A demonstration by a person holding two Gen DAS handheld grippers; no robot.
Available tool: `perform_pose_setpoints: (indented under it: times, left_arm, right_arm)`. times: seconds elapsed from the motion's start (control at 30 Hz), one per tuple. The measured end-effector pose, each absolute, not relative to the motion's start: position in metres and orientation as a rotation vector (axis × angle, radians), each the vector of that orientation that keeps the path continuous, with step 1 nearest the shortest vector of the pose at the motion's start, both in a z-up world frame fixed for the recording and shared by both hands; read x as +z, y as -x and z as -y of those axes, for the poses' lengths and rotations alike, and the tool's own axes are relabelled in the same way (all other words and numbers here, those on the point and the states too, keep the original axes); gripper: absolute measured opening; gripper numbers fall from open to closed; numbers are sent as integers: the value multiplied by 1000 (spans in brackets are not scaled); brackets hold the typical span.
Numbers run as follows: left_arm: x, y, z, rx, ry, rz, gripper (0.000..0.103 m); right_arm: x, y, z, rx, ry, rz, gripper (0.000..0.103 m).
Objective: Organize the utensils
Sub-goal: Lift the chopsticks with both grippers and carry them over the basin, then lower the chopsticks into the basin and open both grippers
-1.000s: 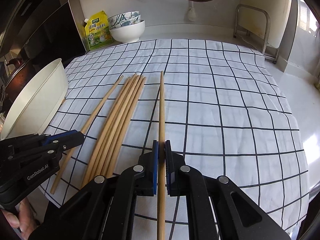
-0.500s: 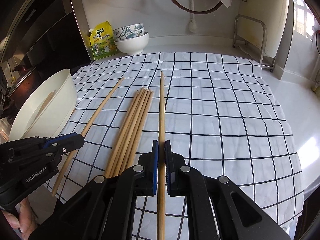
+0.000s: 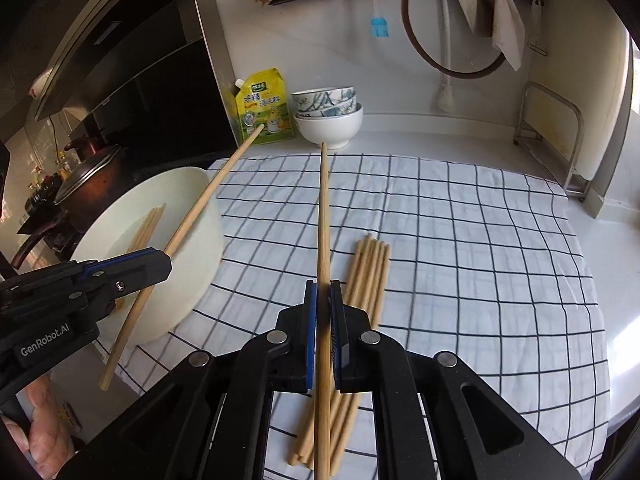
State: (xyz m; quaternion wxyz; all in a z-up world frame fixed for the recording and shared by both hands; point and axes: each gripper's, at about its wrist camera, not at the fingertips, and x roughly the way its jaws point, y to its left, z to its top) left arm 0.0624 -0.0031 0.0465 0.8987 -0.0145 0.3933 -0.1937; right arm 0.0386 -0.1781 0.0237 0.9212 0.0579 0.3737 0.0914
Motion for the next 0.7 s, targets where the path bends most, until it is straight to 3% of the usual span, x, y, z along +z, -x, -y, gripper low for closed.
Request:
perform_pose_setpoints:
  times: [0.3,0.7]
  left_arm:
    - [50,-81,-83,-264,58,-794,7]
    - [21,-118,-159,-152,102,-847,7]
  right_arm:
    - [34,-80,80,364,-73,-768,6]
    - [8,-128,-3,433,-58,-889,6]
